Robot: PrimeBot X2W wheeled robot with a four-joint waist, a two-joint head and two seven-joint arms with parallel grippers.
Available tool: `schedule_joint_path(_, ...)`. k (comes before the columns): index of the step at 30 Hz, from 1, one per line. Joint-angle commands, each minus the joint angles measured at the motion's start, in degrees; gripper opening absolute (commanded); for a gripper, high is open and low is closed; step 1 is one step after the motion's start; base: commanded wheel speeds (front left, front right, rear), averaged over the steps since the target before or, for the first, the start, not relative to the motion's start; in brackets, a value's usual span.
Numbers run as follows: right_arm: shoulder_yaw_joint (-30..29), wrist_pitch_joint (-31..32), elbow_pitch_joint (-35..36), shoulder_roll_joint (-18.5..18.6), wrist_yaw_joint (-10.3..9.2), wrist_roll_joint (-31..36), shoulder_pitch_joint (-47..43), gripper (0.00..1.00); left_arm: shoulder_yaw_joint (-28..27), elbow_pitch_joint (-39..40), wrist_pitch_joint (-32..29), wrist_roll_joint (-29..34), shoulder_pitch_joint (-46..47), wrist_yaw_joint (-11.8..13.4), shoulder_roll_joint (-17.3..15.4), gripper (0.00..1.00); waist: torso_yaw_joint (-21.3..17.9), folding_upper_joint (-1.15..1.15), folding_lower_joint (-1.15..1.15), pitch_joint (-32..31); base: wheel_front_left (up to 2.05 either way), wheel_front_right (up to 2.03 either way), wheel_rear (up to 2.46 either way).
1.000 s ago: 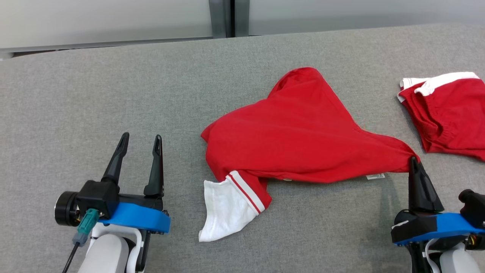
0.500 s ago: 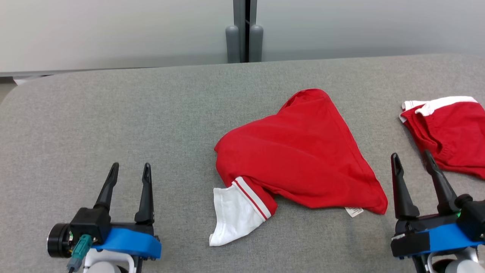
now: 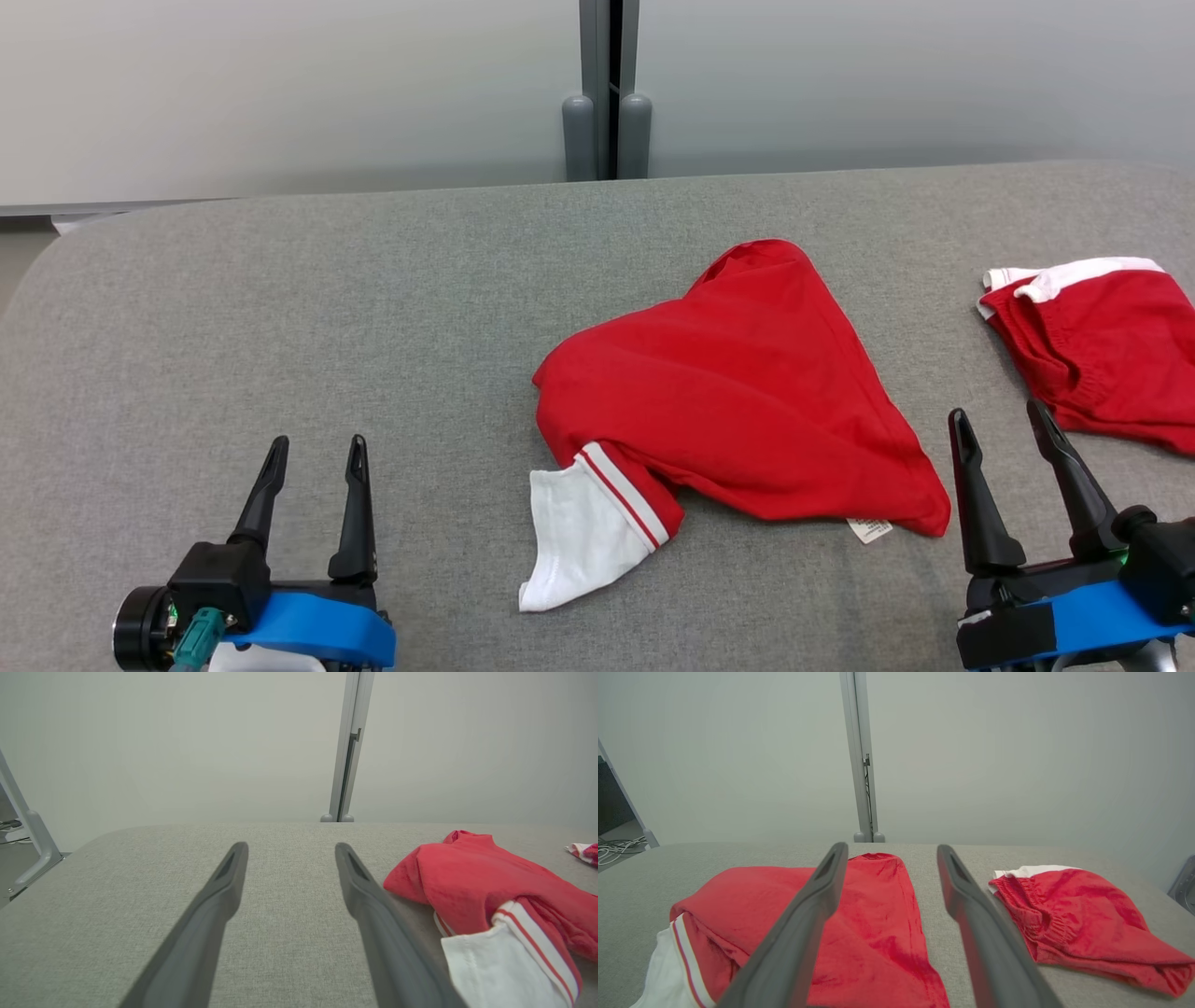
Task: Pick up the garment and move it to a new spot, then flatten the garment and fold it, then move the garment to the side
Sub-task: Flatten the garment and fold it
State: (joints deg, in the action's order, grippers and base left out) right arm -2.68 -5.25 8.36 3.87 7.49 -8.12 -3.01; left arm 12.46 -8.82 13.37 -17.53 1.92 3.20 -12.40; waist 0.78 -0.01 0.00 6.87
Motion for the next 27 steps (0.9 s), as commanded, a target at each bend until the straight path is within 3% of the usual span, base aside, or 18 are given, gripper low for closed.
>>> schedule_joint_path(1, 0.0, 0.1, 0.3, -0.2, 0.00, -0.1, -0.7, 1.00, 0.2, 0.5, -0.1, -0.1, -0.3, 0.2, -0.4, 1.00, -0.1, 0.01, 0.00, 0.1, 0.00, 0.00, 0.00)
schedule_joint_path(6, -0.2, 0.4, 0.6, -0.4, 0.00, -0.4, -0.5, 1.00, 1.7, 1.4, -1.6, -0.1, 0.7, -0.8, -0.3, 1.00, -0.1, 0.01, 0.00, 0.7, 0.00, 0.00, 0.00)
schedule_joint_path(15, 0.4, 0.7, 0.1, -0.6, 0.00, -0.7, 1.4, 1.00, 13.0, -2.0, -12.7, -2.1, 1.3, -7.8, 3.6, 1.00, -0.7, 0.01, 0.00, 3.2, 0.00, 0.00, 0.00)
schedule_joint_path(25, 0.2, 0.5, -0.3, -0.7, 0.00, -1.4, 2.6, 1.00, 15.7, -12.5, -17.1, -5.4, 3.0, -9.2, 5.5, 1.00, -2.0, 0.01, 0.00, 5.6, 0.00, 0.00, 0.00)
schedule_joint_path(27, 0.1, 0.4, -0.3, -0.7, 0.00, -1.5, 2.7, 1.00, 15.9, -13.4, -15.8, -5.7, 3.9, -9.4, 5.7, 0.35, -2.1, 0.01, 0.00, 5.9, 0.00, 0.00, 0.00)
